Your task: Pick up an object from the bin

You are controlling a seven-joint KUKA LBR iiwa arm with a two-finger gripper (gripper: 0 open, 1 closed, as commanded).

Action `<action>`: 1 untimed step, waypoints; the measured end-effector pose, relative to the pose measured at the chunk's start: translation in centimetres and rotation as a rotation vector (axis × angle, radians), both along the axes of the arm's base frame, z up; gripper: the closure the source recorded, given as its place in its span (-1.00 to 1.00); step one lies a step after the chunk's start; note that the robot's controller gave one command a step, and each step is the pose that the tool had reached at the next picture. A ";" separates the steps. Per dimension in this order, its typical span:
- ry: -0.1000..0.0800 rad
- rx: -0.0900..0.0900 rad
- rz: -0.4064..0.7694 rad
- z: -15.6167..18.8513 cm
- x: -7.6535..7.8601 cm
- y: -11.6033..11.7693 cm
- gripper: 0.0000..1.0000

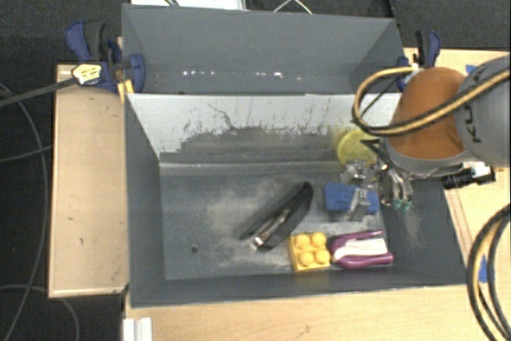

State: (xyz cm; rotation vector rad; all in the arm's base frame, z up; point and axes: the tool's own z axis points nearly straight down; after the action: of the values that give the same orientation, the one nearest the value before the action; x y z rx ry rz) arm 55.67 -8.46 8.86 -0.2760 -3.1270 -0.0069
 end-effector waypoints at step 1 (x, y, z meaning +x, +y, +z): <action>0.003 0.000 0.001 1.0 0.0 0.0 1.00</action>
Offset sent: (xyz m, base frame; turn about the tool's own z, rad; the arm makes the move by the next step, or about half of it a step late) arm -0.0001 0.0001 0.0525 0.0000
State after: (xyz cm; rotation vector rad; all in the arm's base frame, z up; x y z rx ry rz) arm 55.62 -8.45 9.90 -0.2746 -3.1240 -0.0072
